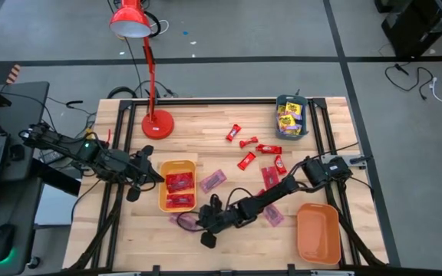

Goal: Sort candy
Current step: Put the red candy pack into the yellow bin

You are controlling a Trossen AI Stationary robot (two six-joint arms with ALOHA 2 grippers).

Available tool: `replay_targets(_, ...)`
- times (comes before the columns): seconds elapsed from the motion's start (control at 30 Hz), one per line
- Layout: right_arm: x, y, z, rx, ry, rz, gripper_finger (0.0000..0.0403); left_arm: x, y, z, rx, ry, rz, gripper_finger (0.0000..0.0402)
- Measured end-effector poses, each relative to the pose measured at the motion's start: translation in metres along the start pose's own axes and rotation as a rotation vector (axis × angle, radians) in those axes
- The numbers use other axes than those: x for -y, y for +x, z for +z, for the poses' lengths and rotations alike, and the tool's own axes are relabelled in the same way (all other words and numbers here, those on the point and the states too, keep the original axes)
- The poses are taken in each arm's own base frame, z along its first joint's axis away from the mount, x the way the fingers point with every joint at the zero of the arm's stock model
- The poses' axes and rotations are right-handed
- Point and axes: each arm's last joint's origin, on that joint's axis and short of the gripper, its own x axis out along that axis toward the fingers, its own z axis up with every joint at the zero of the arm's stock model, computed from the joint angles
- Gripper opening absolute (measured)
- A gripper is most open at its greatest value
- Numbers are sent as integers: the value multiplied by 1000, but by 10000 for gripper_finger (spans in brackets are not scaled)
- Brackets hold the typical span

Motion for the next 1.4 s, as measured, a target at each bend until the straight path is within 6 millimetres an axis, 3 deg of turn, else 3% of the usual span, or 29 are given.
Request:
replay_targets(0.27,-5,-19,-2,-107,2,-60,0,1,0,-8,-89,8,-60,19)
replay_targets(0.57,-3,-76,2,-326,-29,-277,0,7,-1,-6,-76,15,-156,19)
replay_targets(0.77,-17,-109,25,-201,-49,-276,0,7,-1,-5,-63,16,-147,19)
replay_targets(1.03,-28,-95,25,-38,-104,-249,19,7,-1,-3,-46,20,-139,19)
replay_targets(1.4,-20,-78,11,-51,-7,-309,134,6,-1,-3,-44,23,-117,19)
